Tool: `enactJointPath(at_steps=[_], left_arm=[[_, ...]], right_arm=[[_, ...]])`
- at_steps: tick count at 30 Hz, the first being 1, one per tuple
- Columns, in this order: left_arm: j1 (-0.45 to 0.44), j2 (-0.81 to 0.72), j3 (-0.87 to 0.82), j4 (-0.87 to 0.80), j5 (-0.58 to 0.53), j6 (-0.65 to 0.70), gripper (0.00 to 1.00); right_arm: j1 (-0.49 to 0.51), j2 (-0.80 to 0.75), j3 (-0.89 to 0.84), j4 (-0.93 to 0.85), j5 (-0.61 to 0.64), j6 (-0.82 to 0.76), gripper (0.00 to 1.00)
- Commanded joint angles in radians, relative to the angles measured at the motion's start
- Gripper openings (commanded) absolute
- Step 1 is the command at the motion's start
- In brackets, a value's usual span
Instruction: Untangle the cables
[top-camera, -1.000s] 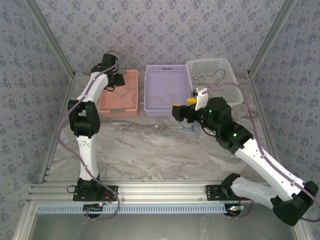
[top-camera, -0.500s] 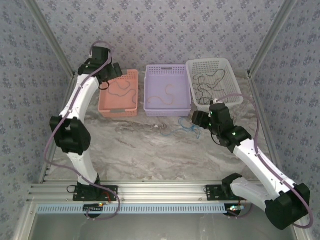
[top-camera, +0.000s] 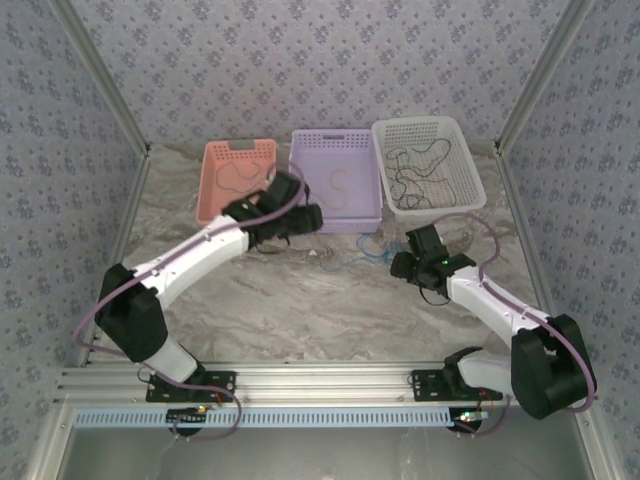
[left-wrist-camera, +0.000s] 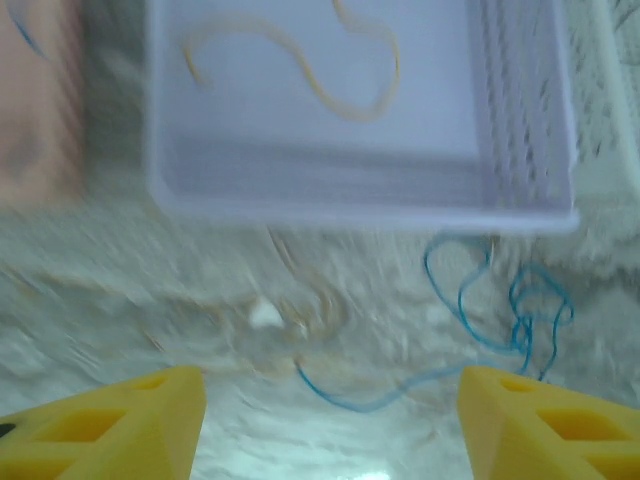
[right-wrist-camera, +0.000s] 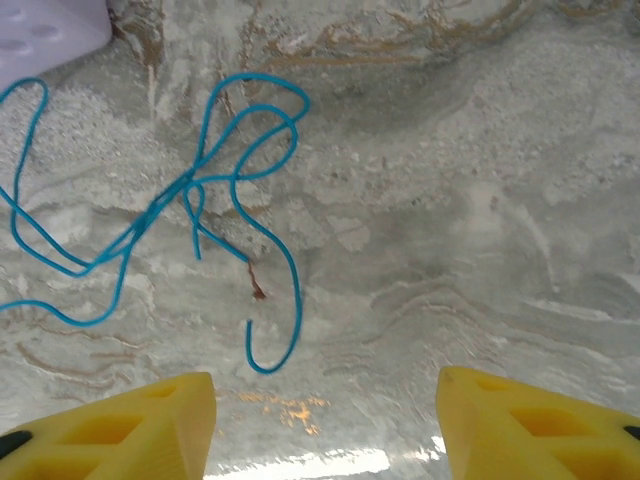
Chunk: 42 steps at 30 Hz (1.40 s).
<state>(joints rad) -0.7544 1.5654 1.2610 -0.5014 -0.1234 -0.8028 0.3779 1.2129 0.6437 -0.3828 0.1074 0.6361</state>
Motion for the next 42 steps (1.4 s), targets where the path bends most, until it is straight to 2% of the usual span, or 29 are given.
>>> enactJointPath(at_steps=[1,4,12,14,17,23,28,30,34,38,42], left_arm=[[-0.050,0.017,-0.163,0.222,0.045,-0.342,0.67],[-0.115,0.058,-0.262,0.408,0.031,-0.578,0.67],[-0.244,0.167,-0.226,0.475,-0.088,-1.072,0.64],[-0.272,0.194,-0.238,0.501,-0.098,-1.218,0.64],[-0.287,0.234,-0.252,0.547,-0.104,-1.357,0.64],[-0.279,0.328,-0.259,0.705,-0.154,-1.496,0.69],[-0.269,0.379,-0.243,0.747,-0.204,-1.571,0.69],[-0.263,0.387,-0.228,0.710,-0.220,-1.599,0.68],[-0.252,0.397,-0.235,0.705,-0.263,-1.681,0.58],[-0.228,0.398,-0.205,0.659,-0.273,-1.689,0.48],[-0.215,0.414,-0.198,0.671,-0.270,-1.695,0.26]], right_arm=[[0.003,0.016,0.002,0.059,-0.020,-0.039,0.61],[0.002,0.033,0.011,0.064,-0.027,-0.059,0.60],[-0.010,-0.007,-0.005,0.069,-0.050,-0.055,0.59],[-0.009,-0.020,-0.004,0.062,-0.050,-0.055,0.59],[-0.010,-0.036,-0.003,0.053,-0.048,-0.056,0.59],[-0.011,-0.068,-0.010,0.050,-0.056,-0.055,0.58],[-0.010,-0.090,-0.025,0.053,-0.063,-0.051,0.57],[-0.008,-0.097,-0.030,0.056,-0.065,-0.049,0.57],[-0.008,-0.110,-0.033,0.052,-0.066,-0.048,0.57],[-0.006,-0.121,-0.036,0.051,-0.064,-0.046,0.57],[-0.006,-0.125,-0.036,0.051,-0.065,-0.050,0.56]])
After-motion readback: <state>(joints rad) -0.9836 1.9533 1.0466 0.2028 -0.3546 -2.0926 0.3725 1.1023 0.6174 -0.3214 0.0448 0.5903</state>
